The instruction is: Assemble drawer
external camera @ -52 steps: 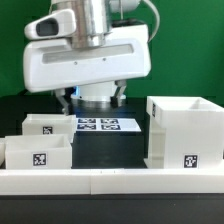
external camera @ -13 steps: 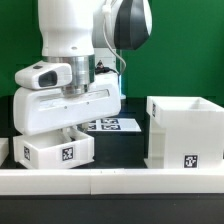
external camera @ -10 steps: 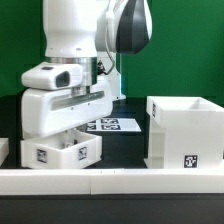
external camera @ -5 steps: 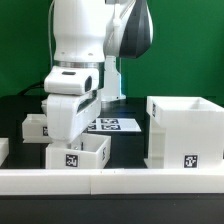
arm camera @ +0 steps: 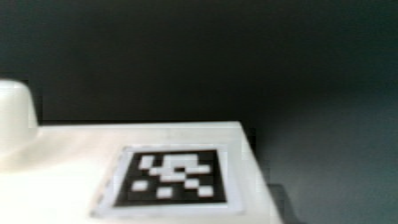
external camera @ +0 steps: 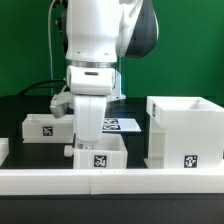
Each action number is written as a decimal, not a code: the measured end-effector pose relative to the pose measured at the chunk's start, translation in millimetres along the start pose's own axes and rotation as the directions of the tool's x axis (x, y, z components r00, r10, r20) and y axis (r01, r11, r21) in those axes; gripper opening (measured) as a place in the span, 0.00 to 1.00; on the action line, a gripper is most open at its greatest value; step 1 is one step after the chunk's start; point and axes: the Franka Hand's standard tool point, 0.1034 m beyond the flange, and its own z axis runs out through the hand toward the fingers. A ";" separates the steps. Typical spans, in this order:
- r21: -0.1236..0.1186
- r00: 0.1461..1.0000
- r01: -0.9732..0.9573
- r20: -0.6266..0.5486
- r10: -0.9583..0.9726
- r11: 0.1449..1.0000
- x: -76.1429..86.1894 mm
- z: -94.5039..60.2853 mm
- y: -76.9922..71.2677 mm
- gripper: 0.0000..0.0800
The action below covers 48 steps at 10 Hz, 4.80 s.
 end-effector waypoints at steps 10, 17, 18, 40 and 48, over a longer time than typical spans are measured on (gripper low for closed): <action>-0.018 1.000 -0.020 -0.003 0.020 1.000 21.0 -3.2 10.2 0.05; 0.040 1.000 -0.021 0.000 0.021 0.999 23.1 -1.5 5.4 0.05; 0.038 1.000 -0.017 -0.001 0.017 0.999 25.8 -3.5 8.7 0.05; 0.022 1.000 -0.005 -0.018 0.005 1.000 47.6 -4.9 19.2 0.05; 0.024 0.999 -0.023 -0.023 0.023 0.999 64.3 -4.0 18.5 0.05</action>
Offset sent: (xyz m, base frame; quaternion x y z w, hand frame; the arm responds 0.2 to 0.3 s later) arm 0.0000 0.0000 0.0000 -0.0650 0.0000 0.0000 0.9979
